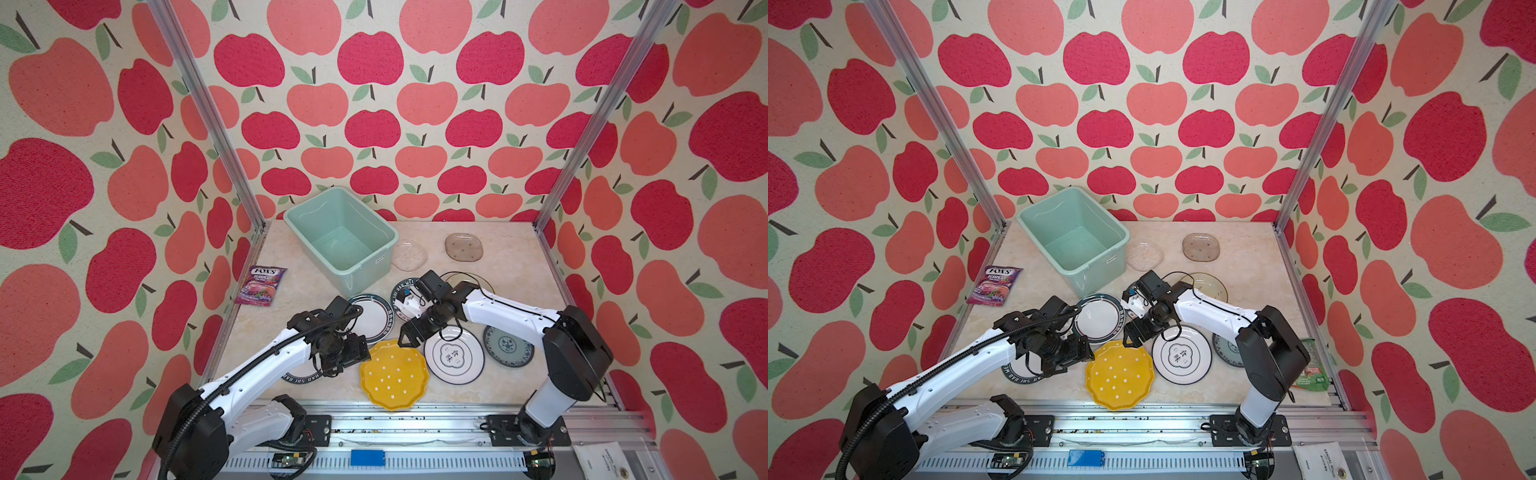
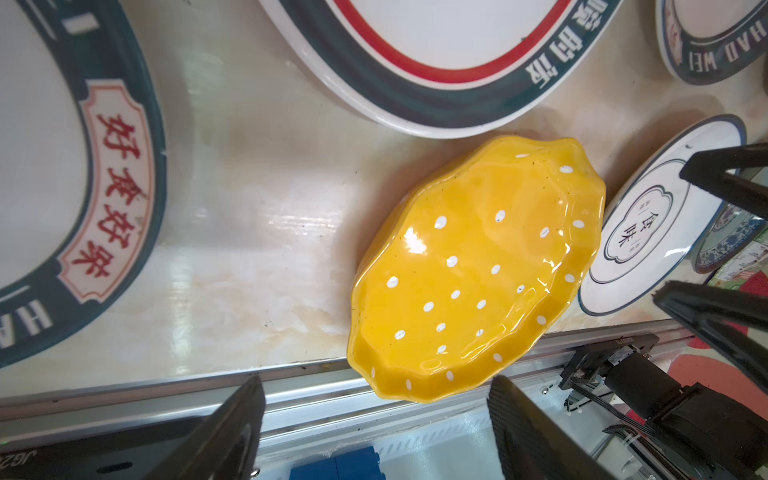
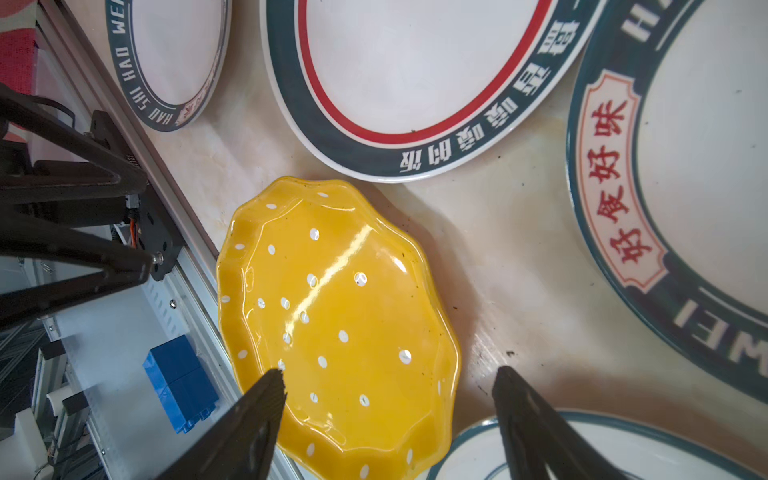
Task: Place the plates into the plastic bin on the countertop
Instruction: 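Reach both grippers toward opposite edges of the yellow dotted plate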
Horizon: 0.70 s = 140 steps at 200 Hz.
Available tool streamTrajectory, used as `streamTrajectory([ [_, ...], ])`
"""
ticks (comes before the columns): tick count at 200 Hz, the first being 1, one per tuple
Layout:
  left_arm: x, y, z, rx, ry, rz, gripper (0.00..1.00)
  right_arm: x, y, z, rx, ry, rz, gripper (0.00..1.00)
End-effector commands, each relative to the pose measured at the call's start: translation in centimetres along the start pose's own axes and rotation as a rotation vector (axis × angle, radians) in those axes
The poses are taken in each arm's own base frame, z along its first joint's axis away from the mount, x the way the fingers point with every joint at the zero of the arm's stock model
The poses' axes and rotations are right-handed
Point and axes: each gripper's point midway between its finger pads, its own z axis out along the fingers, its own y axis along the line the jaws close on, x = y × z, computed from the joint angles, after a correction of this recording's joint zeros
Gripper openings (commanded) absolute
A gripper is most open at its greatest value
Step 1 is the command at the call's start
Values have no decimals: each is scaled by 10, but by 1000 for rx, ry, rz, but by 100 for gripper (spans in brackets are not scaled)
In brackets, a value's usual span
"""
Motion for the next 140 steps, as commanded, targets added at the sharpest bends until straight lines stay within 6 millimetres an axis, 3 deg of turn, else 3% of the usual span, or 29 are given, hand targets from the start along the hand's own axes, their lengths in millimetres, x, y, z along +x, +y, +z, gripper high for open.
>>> streamTrajectory([
  [1, 3, -6, 11, 24, 46, 35, 82, -3, -3, 8, 10, 27, -28, 79],
  [71, 4, 0, 26, 20, 64, 45, 78, 18, -9, 40, -2, 125, 2, 63],
  [108, 8, 8, 32, 6, 69, 35, 78, 24, -15, 50, 3, 154, 7, 57],
  [140, 8, 10, 35, 9, 62, 29, 78, 29, -18, 55, 5, 173, 13, 45],
])
